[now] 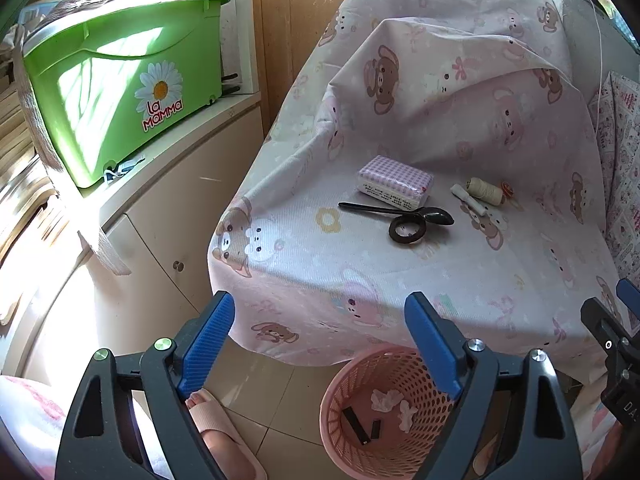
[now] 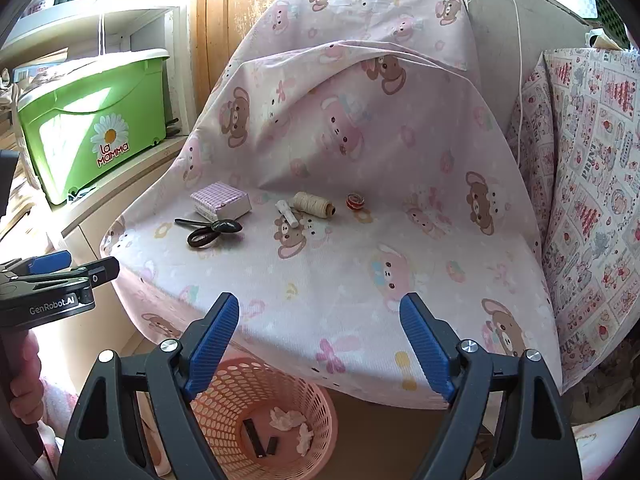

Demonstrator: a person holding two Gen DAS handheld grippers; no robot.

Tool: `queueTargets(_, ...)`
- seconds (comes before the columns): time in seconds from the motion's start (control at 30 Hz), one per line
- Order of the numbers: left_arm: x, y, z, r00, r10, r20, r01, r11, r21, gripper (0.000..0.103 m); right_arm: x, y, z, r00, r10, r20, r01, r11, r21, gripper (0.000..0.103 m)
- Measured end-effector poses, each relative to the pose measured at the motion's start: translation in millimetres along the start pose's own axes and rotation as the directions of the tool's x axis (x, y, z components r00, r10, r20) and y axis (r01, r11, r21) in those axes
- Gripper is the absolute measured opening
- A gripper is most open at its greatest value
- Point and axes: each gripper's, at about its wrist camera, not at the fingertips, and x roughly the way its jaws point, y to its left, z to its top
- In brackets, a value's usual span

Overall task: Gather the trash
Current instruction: 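Raise both tools back above the items on the sheet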

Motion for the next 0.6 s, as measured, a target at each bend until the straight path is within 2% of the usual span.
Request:
queueTargets(0.2,-6,-6,1,0.999,0.012,0.043,-0.014,0.999,0.039,0.088,0,-1,1,1.000,0.005,0.005,-0.005,1.000,0.005,0.084)
queueTargets(0.37,-3,-13,8,0.999,0.016,0.039,-0.019,0.998,0.062,0.090,3,-3,9,1.000,-0.007,0.014,0.007,1.000,0.003,0.084)
queueTargets(0.5,0,-18,36,1.000,-0.026,0.011,0.025,0.997,0.076,0.090,11,-12,39,1.000,0.029,-0.006,-0.029,0.999,-0.017,0.084)
queueTargets(0.6,-1,-20,64,0.998,-0.059,0.017,0.057,0.995,0.079,0.091,16,-27,70,0.998,0.062,-0.017,-0.062,0.998,0.014,0.084)
